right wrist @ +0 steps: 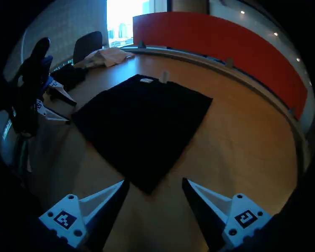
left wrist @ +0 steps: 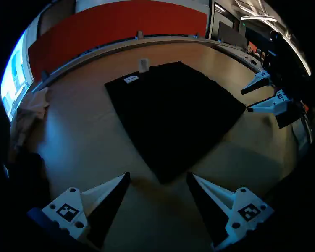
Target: Fold towel
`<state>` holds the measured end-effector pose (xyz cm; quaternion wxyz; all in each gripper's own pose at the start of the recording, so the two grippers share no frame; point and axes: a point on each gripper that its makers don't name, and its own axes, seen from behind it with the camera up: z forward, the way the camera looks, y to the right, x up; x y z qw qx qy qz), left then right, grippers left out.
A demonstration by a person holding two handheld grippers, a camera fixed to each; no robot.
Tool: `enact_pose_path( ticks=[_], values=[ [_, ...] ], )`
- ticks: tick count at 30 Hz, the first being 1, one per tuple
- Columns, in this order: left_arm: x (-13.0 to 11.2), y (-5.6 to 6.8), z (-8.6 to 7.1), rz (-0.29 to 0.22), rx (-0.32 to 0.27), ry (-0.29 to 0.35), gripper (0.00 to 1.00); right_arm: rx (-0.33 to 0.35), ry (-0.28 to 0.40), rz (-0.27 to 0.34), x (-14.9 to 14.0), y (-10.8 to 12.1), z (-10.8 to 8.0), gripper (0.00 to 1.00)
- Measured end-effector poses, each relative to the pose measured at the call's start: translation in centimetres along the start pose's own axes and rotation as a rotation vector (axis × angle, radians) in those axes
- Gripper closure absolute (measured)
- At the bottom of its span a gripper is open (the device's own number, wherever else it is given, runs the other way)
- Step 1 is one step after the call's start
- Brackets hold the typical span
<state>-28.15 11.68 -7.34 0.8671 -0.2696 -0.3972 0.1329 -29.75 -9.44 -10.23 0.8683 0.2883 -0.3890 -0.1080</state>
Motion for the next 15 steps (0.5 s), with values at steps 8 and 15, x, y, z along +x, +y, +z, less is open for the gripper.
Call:
enact_pose_path(
  ticks=[8, 15],
  values=[
    [-0.14, -0.06, -0.01, 0.005, 0.002, -0.009, 0.05, 0.013, -0.018, -0.007, -0.45, -0.27, 0.41, 0.24],
    [-0.18, 0.45, 0.01, 0.014, 0.007, -0.011, 0.10, 0.014, -0.023, -0.010, -0.62, -0.26, 0.68, 0.30]
  ],
)
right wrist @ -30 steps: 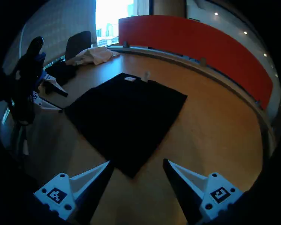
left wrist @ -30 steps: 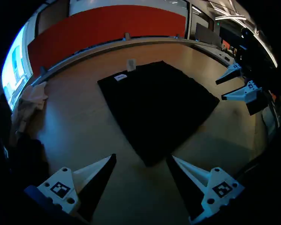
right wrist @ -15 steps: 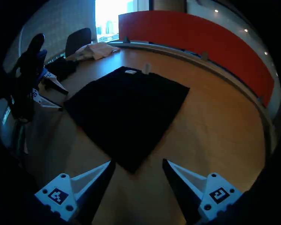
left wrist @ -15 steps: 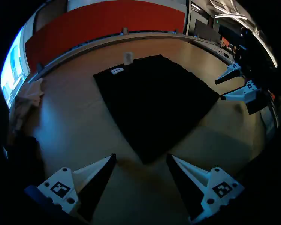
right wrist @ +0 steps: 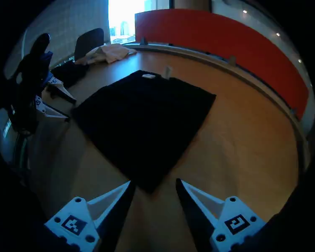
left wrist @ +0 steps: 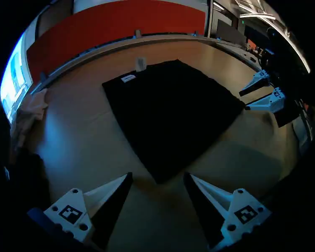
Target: Fold towel
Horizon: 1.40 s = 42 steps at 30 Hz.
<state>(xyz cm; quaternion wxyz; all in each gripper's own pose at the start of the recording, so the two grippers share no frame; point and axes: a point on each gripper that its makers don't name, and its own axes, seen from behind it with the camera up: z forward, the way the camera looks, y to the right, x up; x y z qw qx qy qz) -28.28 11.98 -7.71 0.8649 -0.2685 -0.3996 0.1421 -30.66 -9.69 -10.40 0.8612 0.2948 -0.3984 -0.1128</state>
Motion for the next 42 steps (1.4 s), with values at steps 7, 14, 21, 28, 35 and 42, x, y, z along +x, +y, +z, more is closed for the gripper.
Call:
enact_pose_path(
  ticks=[7, 14, 21, 28, 35, 42],
  values=[
    [0.1, -0.2, 0.2, -0.011, 0.018, -0.014, 0.22, 0.015, -0.013, 0.005, -0.2, -0.4, 0.2, 0.46],
    [0.2, 0.0, 0.2, -0.012, 0.021, -0.021, 0.30, 0.013, -0.014, -0.001, -0.3, -0.4, 0.3, 0.53],
    [0.2, 0.5, 0.2, -0.004, 0.016, -0.023, 0.43, 0.014, -0.015, -0.015, -0.4, -0.5, 0.2, 0.72],
    [0.2, 0.8, 0.3, 0.001, 0.012, -0.033, 0.64, 0.012, -0.016, -0.029, -0.4, -0.7, 0.1, 0.79],
    [0.3, 0.3, 0.3, -0.019, 0.036, -0.040, 0.86, 0.017, -0.022, -0.017, -0.4, -0.9, 0.0, 0.83],
    [0.3, 0.4, 0.2, -0.017, 0.036, -0.038, 0.88, 0.024, -0.029, -0.008, -0.3, -1.1, -0.1, 0.86]
  ],
)
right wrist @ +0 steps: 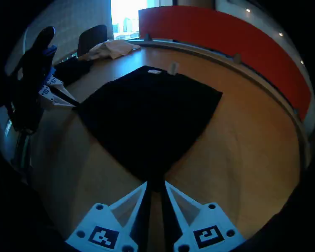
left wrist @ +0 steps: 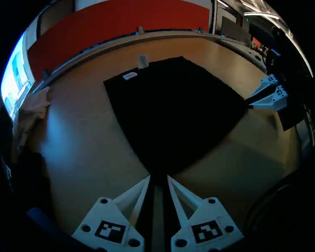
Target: Fold towel
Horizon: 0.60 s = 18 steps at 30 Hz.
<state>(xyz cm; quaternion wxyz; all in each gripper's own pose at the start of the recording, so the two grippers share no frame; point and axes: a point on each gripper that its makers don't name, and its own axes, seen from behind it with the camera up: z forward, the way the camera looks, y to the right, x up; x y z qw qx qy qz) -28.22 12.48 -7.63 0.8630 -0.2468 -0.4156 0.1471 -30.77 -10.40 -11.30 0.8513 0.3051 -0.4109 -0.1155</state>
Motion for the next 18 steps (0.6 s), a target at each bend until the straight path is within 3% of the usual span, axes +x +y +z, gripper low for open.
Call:
enact_pose_path(
  ticks=[8, 18],
  values=[
    [-0.05, 0.86, -0.23, -0.037, -0.047, -0.004, 0.90, 0.003, 0.013, 0.021, 0.44, 0.15, -0.26, 0.86],
    [-0.10, 0.75, -0.09, -0.001, -0.033, -0.009, 0.93, 0.003, 0.019, -0.004, 0.57, 0.12, -0.27, 0.88]
  ],
)
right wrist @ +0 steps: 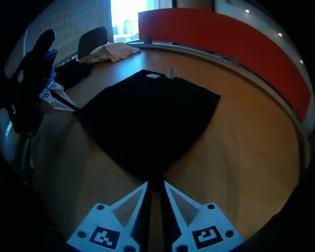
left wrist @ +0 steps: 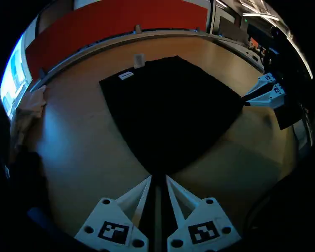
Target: Fold towel
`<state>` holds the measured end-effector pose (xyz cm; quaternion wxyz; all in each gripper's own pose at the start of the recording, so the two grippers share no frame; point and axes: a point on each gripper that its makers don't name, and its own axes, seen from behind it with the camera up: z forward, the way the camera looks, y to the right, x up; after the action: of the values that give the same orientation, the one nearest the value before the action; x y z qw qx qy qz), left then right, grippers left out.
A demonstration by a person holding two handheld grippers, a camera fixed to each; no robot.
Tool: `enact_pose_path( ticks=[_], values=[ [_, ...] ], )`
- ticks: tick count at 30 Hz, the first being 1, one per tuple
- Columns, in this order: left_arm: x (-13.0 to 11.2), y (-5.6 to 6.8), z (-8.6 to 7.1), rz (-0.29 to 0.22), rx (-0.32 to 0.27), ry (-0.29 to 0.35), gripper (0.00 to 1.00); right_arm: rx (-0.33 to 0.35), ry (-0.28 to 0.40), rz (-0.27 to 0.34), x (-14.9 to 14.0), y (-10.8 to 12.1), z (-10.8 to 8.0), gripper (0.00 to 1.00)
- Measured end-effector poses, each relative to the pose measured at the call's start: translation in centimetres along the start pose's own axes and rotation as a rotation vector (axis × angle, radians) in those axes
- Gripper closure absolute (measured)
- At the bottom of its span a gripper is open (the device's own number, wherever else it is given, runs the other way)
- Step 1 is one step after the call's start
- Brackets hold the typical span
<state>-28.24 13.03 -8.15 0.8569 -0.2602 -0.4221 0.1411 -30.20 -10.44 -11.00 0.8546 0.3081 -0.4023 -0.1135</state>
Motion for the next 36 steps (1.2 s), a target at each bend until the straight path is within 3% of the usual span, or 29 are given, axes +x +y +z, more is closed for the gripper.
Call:
enact_pose_path(
  ticks=[15, 36],
  values=[
    [1.2, -0.1, -1.5, -0.077, -0.009, 0.013, 0.94, 0.003, 0.027, 0.006, 1.5, -0.1, -1.5, 0.89],
    [5.3, 0.4, -8.2, -0.145, -0.010, 0.086, 0.94, -0.002, 0.148, 0.032, 7.2, -0.4, -8.2, 0.89]
  ],
)
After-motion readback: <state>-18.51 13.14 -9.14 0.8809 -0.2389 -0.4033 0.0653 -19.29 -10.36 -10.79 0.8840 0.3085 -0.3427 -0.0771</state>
